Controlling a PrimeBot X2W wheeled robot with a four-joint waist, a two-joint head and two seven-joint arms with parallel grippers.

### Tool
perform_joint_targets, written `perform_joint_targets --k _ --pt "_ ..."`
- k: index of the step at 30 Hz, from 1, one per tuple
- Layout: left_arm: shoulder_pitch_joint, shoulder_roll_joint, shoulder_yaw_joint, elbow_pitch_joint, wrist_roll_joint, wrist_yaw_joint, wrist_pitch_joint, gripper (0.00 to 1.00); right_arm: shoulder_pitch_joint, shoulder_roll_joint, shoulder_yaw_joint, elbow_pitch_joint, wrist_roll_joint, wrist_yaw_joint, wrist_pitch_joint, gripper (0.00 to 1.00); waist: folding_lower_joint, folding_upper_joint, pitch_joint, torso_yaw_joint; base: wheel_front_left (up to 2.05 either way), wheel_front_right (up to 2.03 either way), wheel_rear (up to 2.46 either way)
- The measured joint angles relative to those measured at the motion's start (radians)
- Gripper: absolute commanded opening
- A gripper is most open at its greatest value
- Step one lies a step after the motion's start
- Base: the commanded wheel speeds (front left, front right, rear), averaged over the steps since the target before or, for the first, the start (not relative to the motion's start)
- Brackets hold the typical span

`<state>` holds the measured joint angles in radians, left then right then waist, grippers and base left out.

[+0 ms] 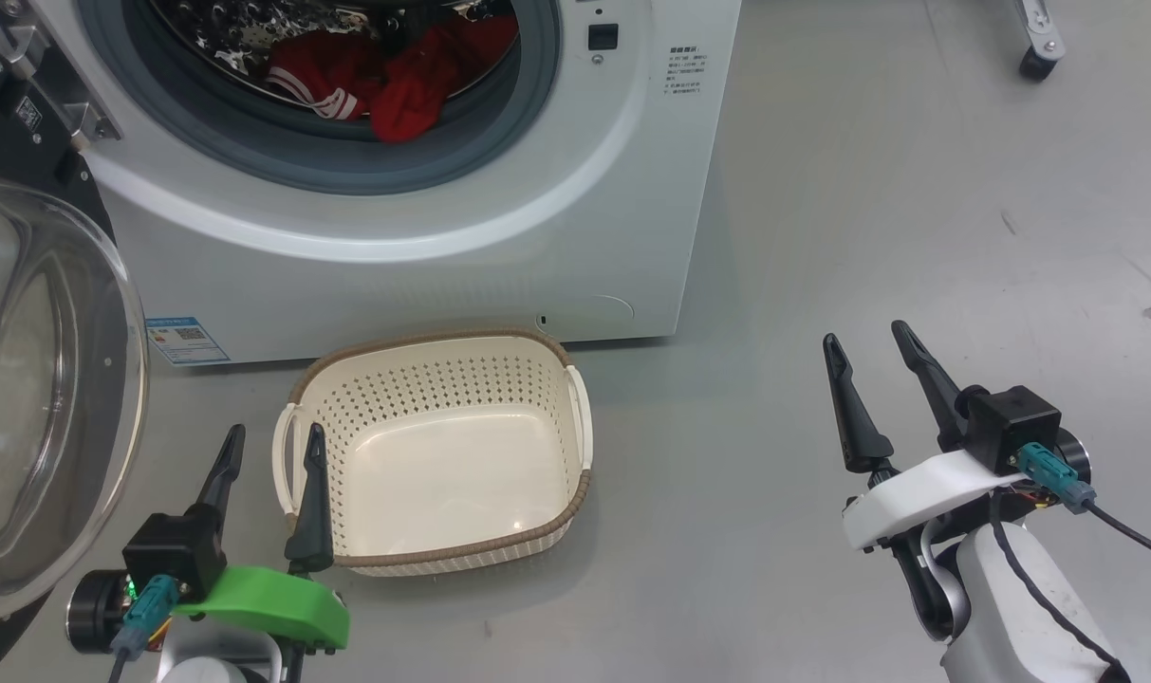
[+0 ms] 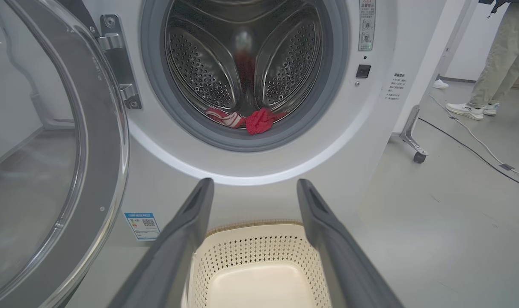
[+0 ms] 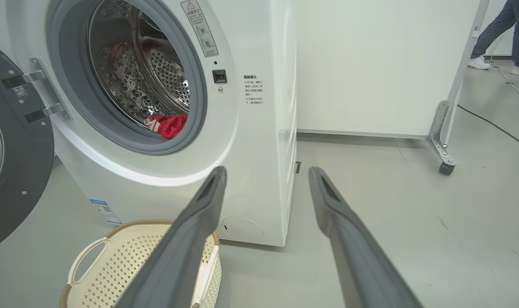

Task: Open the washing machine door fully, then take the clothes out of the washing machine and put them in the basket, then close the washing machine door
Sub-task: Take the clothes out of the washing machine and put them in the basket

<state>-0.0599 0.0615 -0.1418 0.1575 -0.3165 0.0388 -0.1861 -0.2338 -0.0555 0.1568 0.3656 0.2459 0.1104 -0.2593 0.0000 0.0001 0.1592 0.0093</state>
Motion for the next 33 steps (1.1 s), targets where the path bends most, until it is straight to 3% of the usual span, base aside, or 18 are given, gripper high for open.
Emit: perform_joint_targets --k 33 --pt "0.000 -0.001 -0.019 -0.001 0.002 0.006 0.000 1.00 0.017 0.000 0.012 0.000 0.016 -0.008 0.000 1.00 0.0000 0.0000 -0.019 0.004 0.55 -0.54 0.00"
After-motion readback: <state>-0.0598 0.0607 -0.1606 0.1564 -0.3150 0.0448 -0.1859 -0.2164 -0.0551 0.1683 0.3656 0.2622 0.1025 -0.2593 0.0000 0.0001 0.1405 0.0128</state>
